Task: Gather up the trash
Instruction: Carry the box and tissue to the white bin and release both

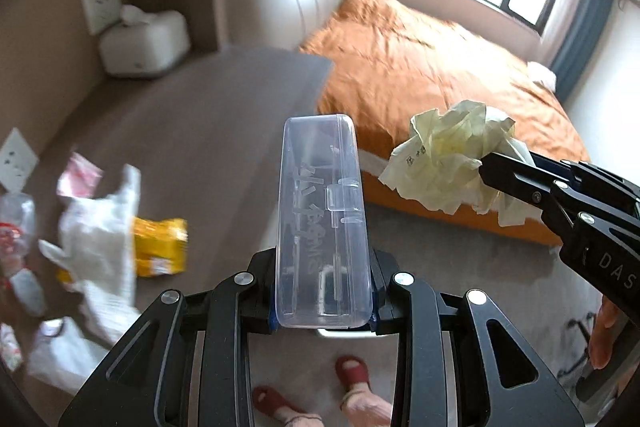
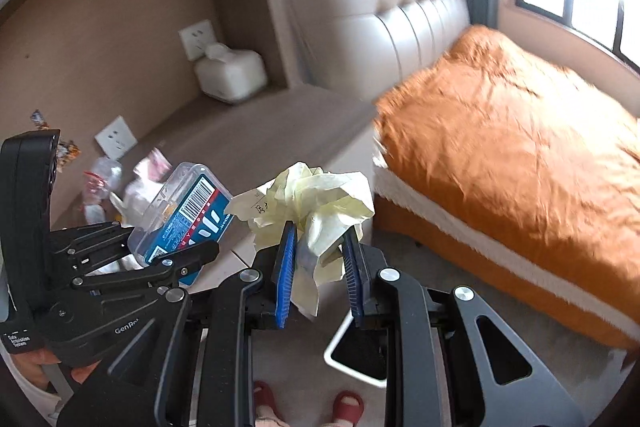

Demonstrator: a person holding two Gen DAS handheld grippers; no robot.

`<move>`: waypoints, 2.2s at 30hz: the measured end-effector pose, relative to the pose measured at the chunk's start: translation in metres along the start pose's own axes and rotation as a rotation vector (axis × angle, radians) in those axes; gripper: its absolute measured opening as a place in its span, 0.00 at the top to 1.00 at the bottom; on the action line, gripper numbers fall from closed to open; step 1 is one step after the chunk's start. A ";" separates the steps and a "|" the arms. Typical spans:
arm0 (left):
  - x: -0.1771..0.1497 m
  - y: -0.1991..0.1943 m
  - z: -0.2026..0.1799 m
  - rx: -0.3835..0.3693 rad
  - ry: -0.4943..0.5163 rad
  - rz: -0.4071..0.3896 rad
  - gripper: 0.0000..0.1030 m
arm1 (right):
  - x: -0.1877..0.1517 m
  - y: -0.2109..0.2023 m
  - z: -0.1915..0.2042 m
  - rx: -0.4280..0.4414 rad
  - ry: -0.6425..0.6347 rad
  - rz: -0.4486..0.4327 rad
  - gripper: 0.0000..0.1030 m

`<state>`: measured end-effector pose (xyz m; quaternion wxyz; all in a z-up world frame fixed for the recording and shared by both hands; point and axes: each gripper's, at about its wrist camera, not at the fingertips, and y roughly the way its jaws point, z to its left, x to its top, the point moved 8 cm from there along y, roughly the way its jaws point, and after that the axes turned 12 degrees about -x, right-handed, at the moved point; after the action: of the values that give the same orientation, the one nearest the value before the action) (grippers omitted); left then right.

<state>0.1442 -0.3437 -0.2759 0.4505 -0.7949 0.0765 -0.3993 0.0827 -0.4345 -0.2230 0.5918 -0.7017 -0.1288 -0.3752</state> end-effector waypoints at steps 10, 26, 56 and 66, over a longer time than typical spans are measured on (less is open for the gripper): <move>-0.043 0.090 -0.020 -0.060 0.017 0.150 0.71 | -0.056 0.067 -0.046 -0.025 0.047 0.144 0.76; -0.147 0.272 -0.011 -0.100 0.031 0.348 0.71 | -0.179 0.222 -0.076 -0.022 0.103 0.377 0.76; -0.242 0.422 0.022 -0.072 0.103 0.487 0.05 | -0.296 0.371 -0.093 0.003 0.092 0.522 0.04; -0.157 0.334 -0.001 -0.063 0.090 0.376 0.05 | -0.208 0.290 -0.098 -0.026 0.091 0.413 0.04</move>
<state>0.1180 -0.4630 -0.6237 0.4882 -0.7615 0.2562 -0.3409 0.0852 -0.5479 -0.5752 0.6524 -0.7030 0.0494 -0.2787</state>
